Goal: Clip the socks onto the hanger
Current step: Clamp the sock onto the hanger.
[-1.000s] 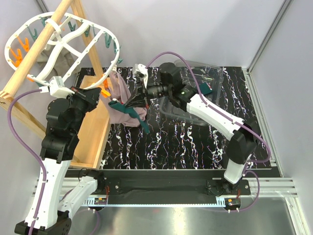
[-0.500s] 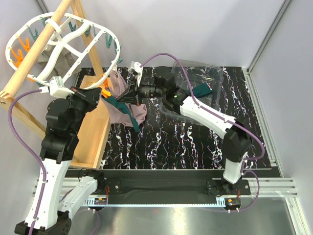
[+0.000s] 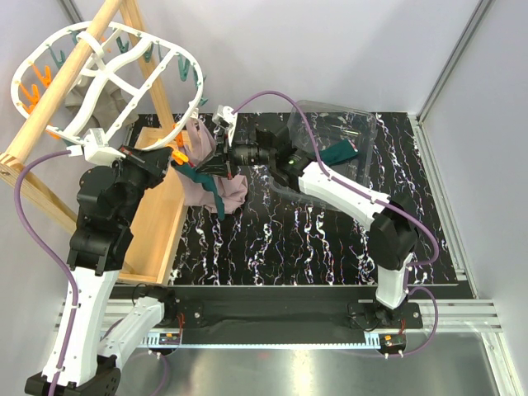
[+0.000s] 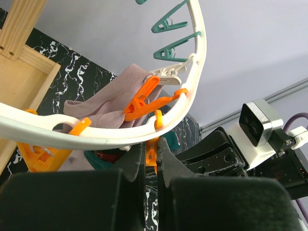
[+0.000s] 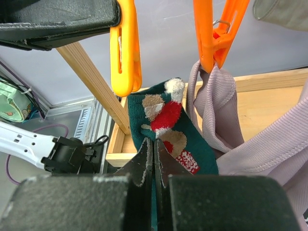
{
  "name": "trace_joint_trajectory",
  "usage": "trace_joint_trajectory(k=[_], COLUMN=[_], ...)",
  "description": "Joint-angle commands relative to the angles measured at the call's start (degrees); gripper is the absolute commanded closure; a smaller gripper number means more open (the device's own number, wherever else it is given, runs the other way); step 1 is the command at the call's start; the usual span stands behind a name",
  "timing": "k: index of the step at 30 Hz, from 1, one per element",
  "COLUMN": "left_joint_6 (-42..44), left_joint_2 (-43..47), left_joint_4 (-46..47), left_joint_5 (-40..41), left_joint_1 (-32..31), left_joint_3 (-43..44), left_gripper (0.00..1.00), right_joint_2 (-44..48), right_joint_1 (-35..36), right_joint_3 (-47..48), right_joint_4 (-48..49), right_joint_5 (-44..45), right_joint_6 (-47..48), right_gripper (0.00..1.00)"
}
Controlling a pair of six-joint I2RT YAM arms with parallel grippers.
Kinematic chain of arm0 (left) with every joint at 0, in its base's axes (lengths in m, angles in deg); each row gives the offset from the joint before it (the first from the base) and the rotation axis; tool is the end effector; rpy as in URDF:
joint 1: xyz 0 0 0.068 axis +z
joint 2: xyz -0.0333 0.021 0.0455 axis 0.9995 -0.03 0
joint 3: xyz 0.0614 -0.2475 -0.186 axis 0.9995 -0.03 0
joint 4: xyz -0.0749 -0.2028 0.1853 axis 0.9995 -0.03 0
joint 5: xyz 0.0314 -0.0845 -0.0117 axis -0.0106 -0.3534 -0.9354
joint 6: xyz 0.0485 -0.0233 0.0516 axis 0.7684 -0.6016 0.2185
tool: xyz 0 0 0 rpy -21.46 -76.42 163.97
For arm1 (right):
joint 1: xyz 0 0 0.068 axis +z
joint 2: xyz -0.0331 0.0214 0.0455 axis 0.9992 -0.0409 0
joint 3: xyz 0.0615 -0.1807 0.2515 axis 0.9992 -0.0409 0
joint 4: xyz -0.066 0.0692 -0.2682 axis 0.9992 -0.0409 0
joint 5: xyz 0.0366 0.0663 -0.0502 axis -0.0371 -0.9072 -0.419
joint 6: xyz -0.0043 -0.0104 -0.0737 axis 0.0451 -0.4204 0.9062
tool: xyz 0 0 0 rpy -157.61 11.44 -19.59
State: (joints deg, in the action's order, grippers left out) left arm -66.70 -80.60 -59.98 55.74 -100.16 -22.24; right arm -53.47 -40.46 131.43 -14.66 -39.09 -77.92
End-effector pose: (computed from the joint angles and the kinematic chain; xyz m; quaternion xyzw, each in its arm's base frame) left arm 0.1562 -0.0285 0.4756 -0.2305 0.6910 -0.3047 0.6136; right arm 0.3169 0.4047 0.4113 -0.4618 0.5470 0.5326 0.4516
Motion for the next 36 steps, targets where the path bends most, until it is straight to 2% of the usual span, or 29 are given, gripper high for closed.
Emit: trace_joint_trajectory(k=[1, 9, 14, 21, 28, 30, 32, 33, 36], left_joint_6=[-1.4, -1.7, -1.6, -1.3, -1.0, -1.0, -1.0, -1.0, -1.0], left_joint_2=[-0.1, -0.1, 0.0, -0.1, -0.2, 0.2, 0.7, 1.4, 2.5], left_joint_4=[-1.3, -1.4, -1.7, -2.5, -2.3, -2.3, -1.8, -1.0, -0.4], left_joint_5=[-5.4, -5.7, -5.5, -5.5, -5.5, -5.4, -5.1, -5.2, -5.2], left_joint_1=[-0.2, -0.3, -0.3, -0.2, -0.3, -0.2, -0.2, -0.2, -0.2], left_joint_3=[-0.2, -0.5, -0.5, 0.1, 0.3, 0.1, -1.0, -1.4, -2.1], left_gripper=[1.00, 1.00, 1.00, 1.00, 1.00, 0.71, 0.56, 0.39, 0.24], right_joint_2=[1.1, 2.5, 1.1, 0.9, -0.2, -0.3, -0.2, -0.3, -1.0], right_joint_1=[0.2, 0.3, 0.2, 0.3, 0.2, 0.3, 0.2, 0.2, 0.2], right_joint_3=[2.7, 1.7, 4.3, 4.4, 5.0, 4.9, 4.7, 4.8, 5.5], right_joint_4=[3.2, 4.5, 4.5, 10.8, 12.4, 12.5, 12.6, 12.5, 12.0], right_joint_5=[-0.4, -0.1, -0.9, -2.0, -3.2, -3.6, -3.7, -3.8, -4.7], right_joint_6=[-0.8, -1.5, -3.3, -8.0, -9.3, -9.5, -9.5, -9.4, -9.4], right_gripper=[1.00, 1.00, 1.00, 1.00, 1.00, 1.00, 1.00, 1.00, 0.97])
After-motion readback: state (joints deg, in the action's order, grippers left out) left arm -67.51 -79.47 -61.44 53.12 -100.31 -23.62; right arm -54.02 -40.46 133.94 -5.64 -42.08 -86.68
